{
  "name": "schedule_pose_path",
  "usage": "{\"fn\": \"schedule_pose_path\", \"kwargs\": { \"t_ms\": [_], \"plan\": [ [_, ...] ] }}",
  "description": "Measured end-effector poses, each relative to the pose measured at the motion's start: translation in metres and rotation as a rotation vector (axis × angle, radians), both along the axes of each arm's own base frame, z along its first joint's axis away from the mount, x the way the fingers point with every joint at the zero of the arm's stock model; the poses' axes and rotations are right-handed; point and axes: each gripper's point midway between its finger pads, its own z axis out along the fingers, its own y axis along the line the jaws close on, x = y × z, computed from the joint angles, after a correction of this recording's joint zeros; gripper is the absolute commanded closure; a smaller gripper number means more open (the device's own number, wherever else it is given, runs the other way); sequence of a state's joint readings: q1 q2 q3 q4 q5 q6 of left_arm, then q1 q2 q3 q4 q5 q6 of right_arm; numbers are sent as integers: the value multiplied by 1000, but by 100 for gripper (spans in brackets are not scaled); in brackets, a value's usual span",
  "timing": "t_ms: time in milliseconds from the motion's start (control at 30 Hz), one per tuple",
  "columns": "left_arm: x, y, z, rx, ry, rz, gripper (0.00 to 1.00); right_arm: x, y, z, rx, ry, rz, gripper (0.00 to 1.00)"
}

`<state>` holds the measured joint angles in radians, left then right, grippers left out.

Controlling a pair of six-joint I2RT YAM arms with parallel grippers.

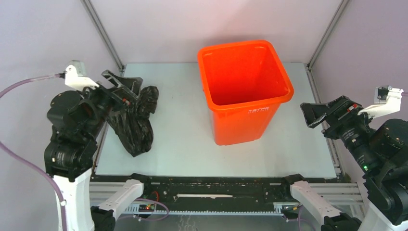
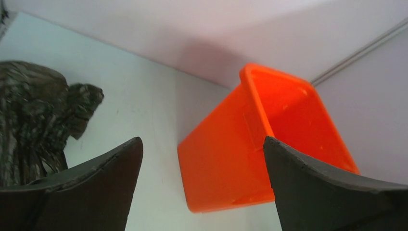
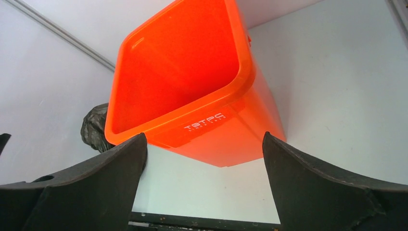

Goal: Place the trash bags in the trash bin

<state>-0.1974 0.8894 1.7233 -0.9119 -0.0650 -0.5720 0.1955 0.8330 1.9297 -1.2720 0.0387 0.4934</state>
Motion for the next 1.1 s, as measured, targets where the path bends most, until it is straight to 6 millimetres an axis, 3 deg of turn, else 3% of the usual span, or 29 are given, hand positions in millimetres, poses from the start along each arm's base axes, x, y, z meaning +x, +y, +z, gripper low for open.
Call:
{"fn": "schedule_pose_path", "kwargs": {
  "t_ms": [200, 400, 667, 767, 1100],
  "plan": [
    [16, -33, -56, -61, 148, -130, 0, 0, -5, -3, -16, 8, -25, 0],
    [32, -69, -161, -148, 427, -226, 0, -4, -7, -5, -26, 4, -27, 0],
    [35, -135, -273, -176, 745, -360, 0, -28, -5, 4, -8, -82, 12, 0],
    [41, -154, -295, -178, 803, -377, 0, -32, -3, 8, -1, -107, 27, 0],
    [80, -206, -337, -258, 884, -417, 0, -34, 5, 4, 8, -97, 69, 0]
  ]
}}
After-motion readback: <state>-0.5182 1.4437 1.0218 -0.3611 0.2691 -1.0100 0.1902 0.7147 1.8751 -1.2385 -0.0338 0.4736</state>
